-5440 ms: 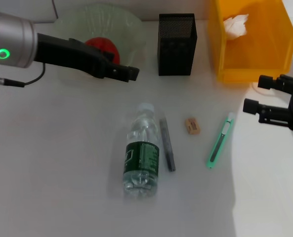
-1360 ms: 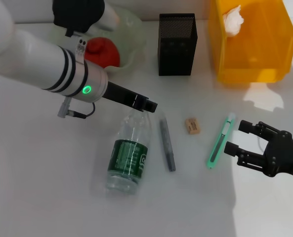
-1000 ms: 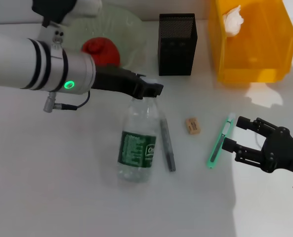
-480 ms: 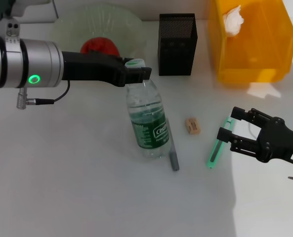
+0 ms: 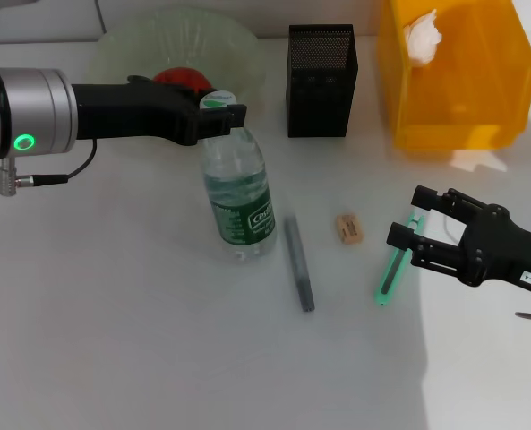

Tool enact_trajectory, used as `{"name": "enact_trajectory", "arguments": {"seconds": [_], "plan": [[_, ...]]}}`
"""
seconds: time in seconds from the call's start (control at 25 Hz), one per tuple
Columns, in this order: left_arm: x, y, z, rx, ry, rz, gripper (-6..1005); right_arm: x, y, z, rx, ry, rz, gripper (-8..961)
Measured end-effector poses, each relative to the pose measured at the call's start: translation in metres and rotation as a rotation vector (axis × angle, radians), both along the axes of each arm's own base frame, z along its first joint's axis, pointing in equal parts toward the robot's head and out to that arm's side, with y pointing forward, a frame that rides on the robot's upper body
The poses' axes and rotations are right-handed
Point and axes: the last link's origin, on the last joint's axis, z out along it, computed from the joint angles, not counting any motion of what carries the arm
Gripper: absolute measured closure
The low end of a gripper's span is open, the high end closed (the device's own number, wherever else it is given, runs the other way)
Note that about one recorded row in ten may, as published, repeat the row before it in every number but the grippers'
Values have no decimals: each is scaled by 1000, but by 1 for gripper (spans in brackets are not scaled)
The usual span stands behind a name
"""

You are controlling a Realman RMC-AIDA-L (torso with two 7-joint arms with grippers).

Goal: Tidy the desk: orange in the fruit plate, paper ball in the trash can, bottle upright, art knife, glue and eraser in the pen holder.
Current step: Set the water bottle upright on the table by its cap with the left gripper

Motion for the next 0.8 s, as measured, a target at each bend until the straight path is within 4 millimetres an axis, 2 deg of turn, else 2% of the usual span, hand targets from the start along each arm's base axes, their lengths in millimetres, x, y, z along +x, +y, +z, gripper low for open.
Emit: {"name": "enact_trajectory", "arguments": {"seconds": [0.52,0.8], "plan": [[-13,-3,19,94,-41,-53,564,-2,2,-2,2,21,-11,108],[-16,-3,19,100,-37,-55,544,-2,2,-4,-2,24,-14,108]]}}
